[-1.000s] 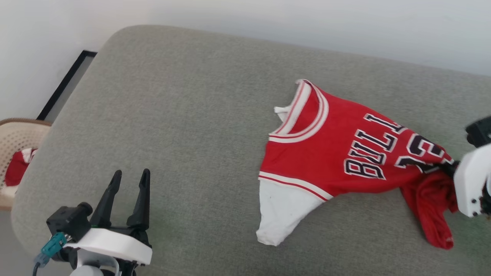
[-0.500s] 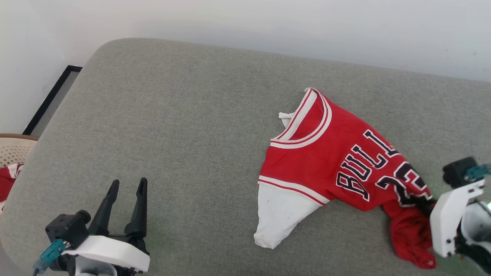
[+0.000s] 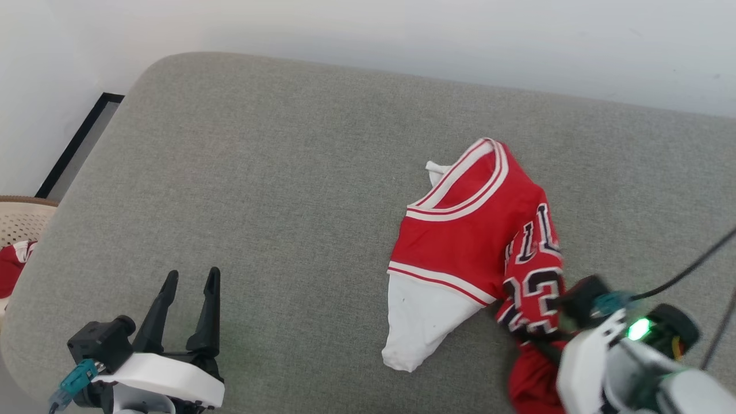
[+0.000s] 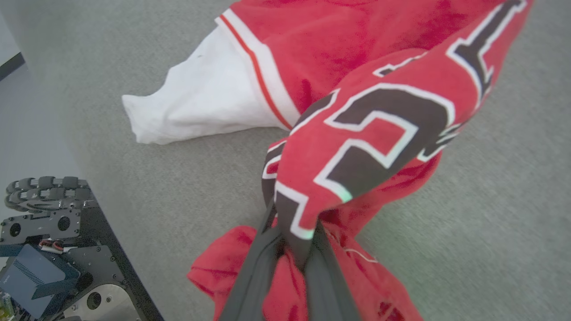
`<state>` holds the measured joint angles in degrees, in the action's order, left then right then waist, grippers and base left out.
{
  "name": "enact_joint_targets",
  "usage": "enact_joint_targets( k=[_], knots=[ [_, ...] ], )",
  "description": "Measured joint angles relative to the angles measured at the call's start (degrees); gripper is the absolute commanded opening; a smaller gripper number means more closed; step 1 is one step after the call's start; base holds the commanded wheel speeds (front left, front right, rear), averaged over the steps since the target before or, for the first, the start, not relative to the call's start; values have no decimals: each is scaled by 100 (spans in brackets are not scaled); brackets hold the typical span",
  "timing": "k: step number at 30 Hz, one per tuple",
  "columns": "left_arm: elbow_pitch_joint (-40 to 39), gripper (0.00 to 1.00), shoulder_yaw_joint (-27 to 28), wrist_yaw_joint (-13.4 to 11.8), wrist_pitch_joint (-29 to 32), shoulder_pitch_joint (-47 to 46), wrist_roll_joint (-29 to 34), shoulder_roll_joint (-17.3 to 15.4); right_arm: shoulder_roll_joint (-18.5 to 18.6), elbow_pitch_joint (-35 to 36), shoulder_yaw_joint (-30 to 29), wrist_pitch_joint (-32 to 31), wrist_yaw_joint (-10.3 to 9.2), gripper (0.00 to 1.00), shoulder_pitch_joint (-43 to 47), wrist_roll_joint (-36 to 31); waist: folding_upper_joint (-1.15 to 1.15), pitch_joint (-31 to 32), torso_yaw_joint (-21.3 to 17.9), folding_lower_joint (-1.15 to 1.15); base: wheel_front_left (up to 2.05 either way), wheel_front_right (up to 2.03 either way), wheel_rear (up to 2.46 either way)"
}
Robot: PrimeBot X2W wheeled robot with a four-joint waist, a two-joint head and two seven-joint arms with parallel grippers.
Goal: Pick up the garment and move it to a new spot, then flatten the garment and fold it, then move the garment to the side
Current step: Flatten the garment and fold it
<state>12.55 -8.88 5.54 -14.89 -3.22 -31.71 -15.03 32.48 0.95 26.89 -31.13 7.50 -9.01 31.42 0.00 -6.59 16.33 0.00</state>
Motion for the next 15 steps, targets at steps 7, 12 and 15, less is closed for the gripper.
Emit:
enact_joint_targets(
  k=[7, 12, 15],
  knots=[
    [31, 100, -25, 3, -1, -62, -2, 53, -270, 186, 822, -207, 1, 0, -303, -220, 0, -111, 76, 0, 0, 0, 0],
    [114, 100, -51, 27, -1, -127, 0, 83, -466, -169, 1040, -124, 1, 51, -584, -227, 0, -192, 157, 0, 0, 0, 0],
    [151, 100, -31, 35, -1, -129, 19, 90, -492, -292, 1026, -53, 2, 100, -688, -215, 0, -215, 174, 0, 0, 0, 0]
  ],
)
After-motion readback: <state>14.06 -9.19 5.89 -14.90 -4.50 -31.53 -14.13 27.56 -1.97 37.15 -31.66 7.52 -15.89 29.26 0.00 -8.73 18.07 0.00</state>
